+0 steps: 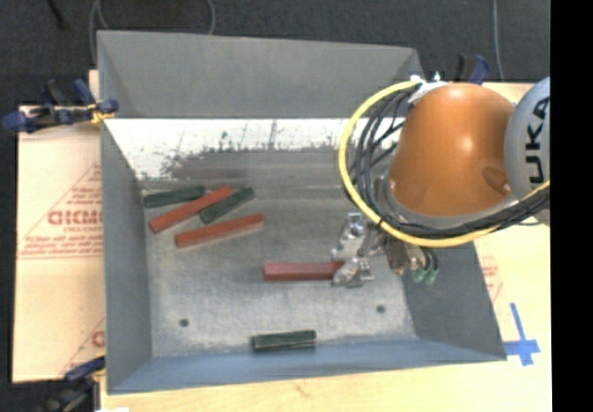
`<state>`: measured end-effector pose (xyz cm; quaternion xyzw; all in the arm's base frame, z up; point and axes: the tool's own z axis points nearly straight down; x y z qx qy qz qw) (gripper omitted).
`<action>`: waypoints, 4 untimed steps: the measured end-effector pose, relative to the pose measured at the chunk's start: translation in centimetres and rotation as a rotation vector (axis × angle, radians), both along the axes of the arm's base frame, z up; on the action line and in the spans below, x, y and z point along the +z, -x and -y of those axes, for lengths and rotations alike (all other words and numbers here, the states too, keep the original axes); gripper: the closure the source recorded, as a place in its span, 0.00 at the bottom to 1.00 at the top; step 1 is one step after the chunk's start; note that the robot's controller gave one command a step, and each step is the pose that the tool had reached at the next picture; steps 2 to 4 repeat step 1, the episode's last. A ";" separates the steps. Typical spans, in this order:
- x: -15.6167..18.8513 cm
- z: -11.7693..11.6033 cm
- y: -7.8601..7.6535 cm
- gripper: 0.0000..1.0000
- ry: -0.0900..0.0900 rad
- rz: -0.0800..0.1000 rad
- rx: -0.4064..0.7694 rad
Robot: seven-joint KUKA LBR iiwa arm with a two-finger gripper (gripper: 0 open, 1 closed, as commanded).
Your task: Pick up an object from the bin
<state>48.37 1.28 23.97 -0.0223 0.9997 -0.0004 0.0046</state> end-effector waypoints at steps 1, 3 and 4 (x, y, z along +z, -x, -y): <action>-0.2 0.0 0.1 1.00 0.000 -0.004 0.000; -0.2 0.0 0.1 1.00 0.000 -0.004 0.000; -0.2 0.0 0.1 1.00 0.000 -0.004 0.000</action>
Offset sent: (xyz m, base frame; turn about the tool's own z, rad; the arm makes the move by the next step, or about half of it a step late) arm 0.0325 0.0029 -0.0289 -0.2290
